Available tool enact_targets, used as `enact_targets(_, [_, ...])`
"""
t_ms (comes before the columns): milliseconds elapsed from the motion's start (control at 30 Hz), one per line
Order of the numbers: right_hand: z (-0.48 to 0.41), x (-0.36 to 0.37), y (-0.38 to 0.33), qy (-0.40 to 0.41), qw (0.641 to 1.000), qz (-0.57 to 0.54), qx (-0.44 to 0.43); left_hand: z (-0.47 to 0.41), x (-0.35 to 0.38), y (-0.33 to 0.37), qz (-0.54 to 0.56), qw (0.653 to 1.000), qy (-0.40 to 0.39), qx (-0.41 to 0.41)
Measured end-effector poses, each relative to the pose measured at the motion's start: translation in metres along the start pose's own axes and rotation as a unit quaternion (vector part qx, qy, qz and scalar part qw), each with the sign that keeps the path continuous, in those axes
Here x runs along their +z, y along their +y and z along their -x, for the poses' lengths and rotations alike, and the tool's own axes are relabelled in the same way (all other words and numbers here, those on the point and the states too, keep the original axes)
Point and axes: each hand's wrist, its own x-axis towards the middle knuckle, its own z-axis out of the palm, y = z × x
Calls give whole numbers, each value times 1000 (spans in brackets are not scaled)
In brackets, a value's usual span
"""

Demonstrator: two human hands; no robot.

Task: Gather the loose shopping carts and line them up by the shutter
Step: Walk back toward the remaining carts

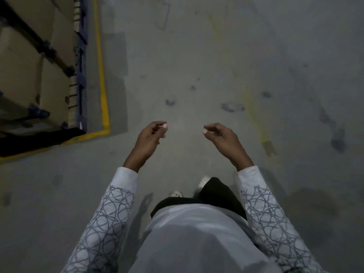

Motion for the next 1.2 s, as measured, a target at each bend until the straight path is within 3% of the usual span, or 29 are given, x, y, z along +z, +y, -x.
enact_targets(100, [-78,-21,18,10,997,-57,52,-85,16,48,77,996,-38,-2])
enact_targets(300, [-243,-81,59,0,991,-42,127,-259,47,162,73,992,-43,93])
enact_targets(533, [-439,-179,-19,0,986,-40,162,-394,45,297,97,981,-4,169])
enact_targets(800, [-667,-178,-131,-39,995,-52,75,-588,31,282,139,987,72,24])
enact_targets(967, [-824,-159,-186,-46,995,-63,67,-748,13,273,133,989,52,-35])
enact_targets(1200, [-1009,-183,-351,14,996,-85,-33,-959,-52,364,107,993,27,-38])
